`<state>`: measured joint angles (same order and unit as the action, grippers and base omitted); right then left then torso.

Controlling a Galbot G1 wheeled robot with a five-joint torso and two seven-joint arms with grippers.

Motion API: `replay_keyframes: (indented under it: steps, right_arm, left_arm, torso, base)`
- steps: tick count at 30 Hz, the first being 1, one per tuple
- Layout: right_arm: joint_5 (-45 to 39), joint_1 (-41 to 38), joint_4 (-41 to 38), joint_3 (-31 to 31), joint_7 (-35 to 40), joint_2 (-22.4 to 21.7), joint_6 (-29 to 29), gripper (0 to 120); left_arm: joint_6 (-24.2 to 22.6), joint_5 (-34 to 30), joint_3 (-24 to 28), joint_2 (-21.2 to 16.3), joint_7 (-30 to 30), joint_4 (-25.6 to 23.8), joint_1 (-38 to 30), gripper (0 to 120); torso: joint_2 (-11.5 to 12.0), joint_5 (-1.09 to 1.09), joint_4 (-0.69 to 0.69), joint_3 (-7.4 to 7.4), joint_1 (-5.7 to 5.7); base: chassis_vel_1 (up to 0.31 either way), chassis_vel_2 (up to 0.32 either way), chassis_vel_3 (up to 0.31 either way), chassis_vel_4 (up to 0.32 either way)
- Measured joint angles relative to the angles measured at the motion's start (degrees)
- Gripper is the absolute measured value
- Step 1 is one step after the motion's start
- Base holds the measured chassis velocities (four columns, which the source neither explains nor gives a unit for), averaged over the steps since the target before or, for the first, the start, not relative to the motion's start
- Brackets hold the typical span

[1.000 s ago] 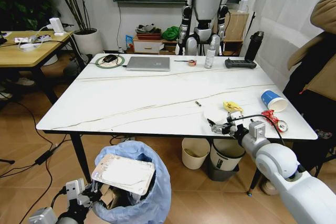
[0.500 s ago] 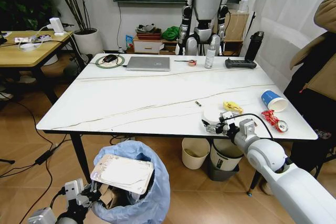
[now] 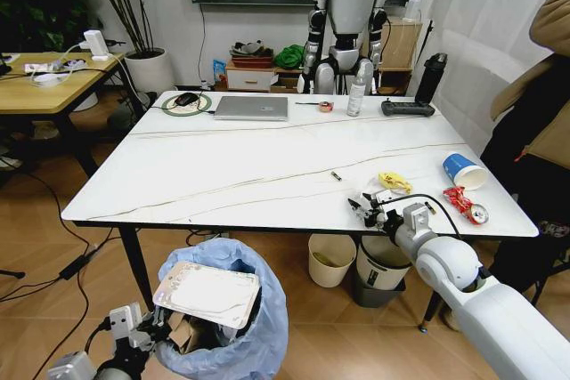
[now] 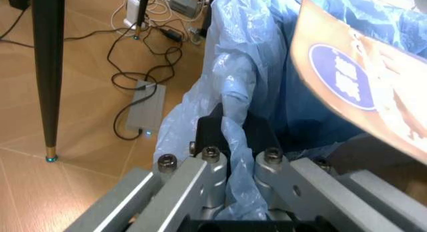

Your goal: Pick up the trash bin and place the trash from the table into it.

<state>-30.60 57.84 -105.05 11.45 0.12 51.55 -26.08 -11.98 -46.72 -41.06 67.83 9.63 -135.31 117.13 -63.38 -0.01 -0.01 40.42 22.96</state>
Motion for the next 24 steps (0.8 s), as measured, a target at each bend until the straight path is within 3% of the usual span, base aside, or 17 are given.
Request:
replay_keyframes:
  steps: [4, 7, 24]
  right_arm:
    - [-0.03, -0.29, 0.16, -0.03, 0.08, 0.12, -0.04, 6]
    - [-0.07, -0.37, 0.14, 0.06, 0.10, 0.14, -0.05, 0]
    - [-1.78, -0.42, -2.20, 1.40, -0.01, -0.17, 1.06, 0]
  left_arm:
    - [0.00, -0.16, -0.01, -0.05, 0.01, 0.13, -0.10, 0]
    - [0.00, -0.20, -0.01, -0.08, 0.01, 0.18, -0.21, 0]
    - [0.00, -0.17, 0.07, 0.09, 0.01, 0.55, -0.52, 0]
  torso:
    - [0.00, 0.01, 0.00, 0.00, 0.00]
    - [0.00, 0.01, 0.00, 0.00, 0.00]
    - [0.00, 0.02, 0.01, 0.01, 0.01]
  base:
    - [0.000, 0.000, 0.000, 0.000]
    - [0.000, 0.000, 0.000, 0.000]
    - [0.000, 0.000, 0.000, 0.000]
